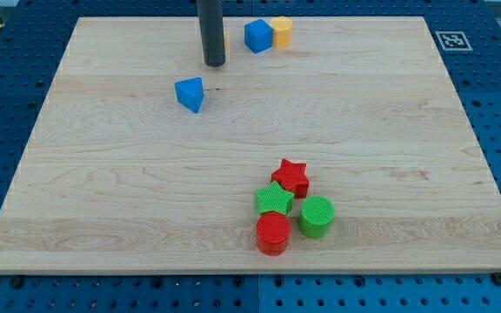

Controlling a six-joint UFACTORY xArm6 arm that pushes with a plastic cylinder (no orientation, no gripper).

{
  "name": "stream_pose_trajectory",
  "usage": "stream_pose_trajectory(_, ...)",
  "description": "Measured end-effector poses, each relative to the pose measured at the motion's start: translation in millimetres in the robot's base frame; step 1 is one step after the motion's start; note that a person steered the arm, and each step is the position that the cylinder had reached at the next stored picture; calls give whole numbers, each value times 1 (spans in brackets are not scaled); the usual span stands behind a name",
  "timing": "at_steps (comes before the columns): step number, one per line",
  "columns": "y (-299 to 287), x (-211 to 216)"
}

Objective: Push the blue triangle up a bit

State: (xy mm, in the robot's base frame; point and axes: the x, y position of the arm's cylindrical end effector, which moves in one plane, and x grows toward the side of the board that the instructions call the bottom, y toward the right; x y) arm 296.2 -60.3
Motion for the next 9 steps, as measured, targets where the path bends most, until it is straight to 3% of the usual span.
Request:
stream_pose_trajectory(2, 0, -23)
stream_pose_trajectory(3, -34, -20)
stream_pose_trajectory(4, -74, 15)
stream_pose_trajectory(6, -75, 112)
stream_pose_trajectory(7, -63, 125)
stream_pose_trajectory(9, -52, 107)
